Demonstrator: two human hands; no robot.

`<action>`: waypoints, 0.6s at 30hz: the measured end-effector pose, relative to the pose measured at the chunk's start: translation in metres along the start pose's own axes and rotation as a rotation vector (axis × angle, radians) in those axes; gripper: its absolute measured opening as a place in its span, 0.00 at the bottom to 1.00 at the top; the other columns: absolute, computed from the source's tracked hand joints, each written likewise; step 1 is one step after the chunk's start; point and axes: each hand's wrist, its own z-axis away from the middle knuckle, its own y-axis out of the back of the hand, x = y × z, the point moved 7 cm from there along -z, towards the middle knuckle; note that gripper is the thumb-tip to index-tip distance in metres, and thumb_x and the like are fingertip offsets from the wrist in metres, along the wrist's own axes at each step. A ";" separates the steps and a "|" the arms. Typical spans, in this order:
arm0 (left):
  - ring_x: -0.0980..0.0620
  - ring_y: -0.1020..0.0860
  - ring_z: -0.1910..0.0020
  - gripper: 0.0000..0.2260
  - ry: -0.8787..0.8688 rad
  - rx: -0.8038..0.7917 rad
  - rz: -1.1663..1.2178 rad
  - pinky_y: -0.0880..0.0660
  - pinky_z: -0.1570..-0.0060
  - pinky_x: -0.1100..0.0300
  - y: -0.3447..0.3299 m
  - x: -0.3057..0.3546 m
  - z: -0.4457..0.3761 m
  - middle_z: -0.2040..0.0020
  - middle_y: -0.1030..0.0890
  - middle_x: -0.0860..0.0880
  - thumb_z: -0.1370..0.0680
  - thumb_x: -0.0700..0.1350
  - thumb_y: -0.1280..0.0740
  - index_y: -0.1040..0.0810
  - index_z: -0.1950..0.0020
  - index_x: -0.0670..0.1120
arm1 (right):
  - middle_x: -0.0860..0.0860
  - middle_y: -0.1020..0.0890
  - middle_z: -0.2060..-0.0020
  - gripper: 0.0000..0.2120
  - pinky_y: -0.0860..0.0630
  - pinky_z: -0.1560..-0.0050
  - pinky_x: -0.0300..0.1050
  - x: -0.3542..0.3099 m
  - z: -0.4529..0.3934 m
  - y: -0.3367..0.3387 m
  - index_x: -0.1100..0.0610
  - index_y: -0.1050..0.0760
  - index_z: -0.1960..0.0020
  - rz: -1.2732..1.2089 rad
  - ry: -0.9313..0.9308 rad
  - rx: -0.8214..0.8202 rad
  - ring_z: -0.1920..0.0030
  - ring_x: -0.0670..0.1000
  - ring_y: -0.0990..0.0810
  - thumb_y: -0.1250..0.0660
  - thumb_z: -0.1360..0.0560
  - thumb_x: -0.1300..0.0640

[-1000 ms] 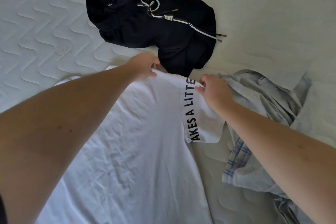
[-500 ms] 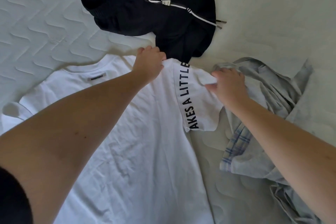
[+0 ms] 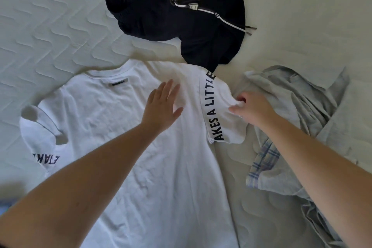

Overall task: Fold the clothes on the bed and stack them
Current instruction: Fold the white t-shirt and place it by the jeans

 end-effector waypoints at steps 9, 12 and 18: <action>0.50 0.63 0.21 0.33 0.209 -0.155 0.032 0.58 0.22 0.50 -0.045 -0.032 0.045 0.21 0.67 0.52 0.19 0.64 0.55 0.68 0.22 0.54 | 0.56 0.27 0.33 0.23 0.34 0.33 0.54 -0.019 0.038 0.017 0.56 0.34 0.29 0.173 0.096 0.455 0.32 0.59 0.31 0.34 0.23 0.59; 0.51 0.61 0.21 0.31 0.240 -0.169 0.026 0.56 0.23 0.51 -0.045 -0.046 0.068 0.21 0.66 0.53 0.18 0.62 0.54 0.65 0.21 0.55 | 0.55 0.31 0.29 0.26 0.38 0.28 0.55 -0.040 0.053 -0.009 0.57 0.36 0.26 0.180 0.182 0.378 0.27 0.57 0.36 0.35 0.22 0.58; 0.51 0.56 0.20 0.28 0.267 -0.202 -0.003 0.52 0.23 0.50 -0.047 -0.089 0.112 0.20 0.62 0.54 0.17 0.58 0.51 0.62 0.21 0.58 | 0.55 0.34 0.26 0.27 0.41 0.28 0.50 -0.081 0.070 -0.080 0.59 0.41 0.23 0.193 0.296 0.145 0.25 0.55 0.38 0.39 0.20 0.57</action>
